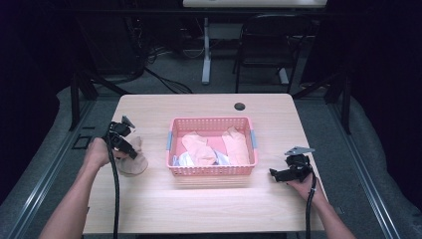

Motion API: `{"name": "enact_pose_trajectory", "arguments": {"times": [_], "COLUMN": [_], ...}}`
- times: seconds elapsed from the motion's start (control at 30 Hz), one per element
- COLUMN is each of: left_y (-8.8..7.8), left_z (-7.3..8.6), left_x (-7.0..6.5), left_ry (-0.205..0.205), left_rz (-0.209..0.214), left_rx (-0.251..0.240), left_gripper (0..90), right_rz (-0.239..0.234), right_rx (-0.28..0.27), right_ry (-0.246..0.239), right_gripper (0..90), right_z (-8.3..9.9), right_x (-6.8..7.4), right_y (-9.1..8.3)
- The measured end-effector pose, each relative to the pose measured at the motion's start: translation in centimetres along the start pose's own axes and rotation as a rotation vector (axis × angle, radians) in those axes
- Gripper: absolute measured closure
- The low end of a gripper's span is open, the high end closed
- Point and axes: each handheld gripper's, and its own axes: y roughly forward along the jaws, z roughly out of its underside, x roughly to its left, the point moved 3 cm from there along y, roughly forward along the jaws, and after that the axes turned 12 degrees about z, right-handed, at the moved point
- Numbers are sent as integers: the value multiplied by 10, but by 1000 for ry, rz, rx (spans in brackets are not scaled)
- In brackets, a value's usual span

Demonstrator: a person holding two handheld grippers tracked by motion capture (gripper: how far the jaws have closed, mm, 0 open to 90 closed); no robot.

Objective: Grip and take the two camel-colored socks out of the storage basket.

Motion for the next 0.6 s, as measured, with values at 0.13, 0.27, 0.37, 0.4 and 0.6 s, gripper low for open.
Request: {"name": "enact_pose_trajectory", "arguments": {"times": [0.13,0.27,0.37,0.4,0.6], "left_y": [-12,-19,-20,-20,-7], "left_z": [10,22,38,38,71], "left_x": [-6,-12,-17,-17,-24], "left_ry": [2,7,6,6,-7], "left_rz": [-2,-7,-22,-22,-32], "left_rx": [-57,-99,-123,-123,-162], "left_gripper": [172,118,56,46,1], "right_rz": [1,0,1,1,1], "right_rx": [1,1,0,0,1], "right_ry": [1,1,1,1,0], "right_gripper": [0,0,0,0,0], "right_z": [0,0,0,0,0], "right_x": [0,0,0,0,0], "right_y": [0,0,0,0,0]}}
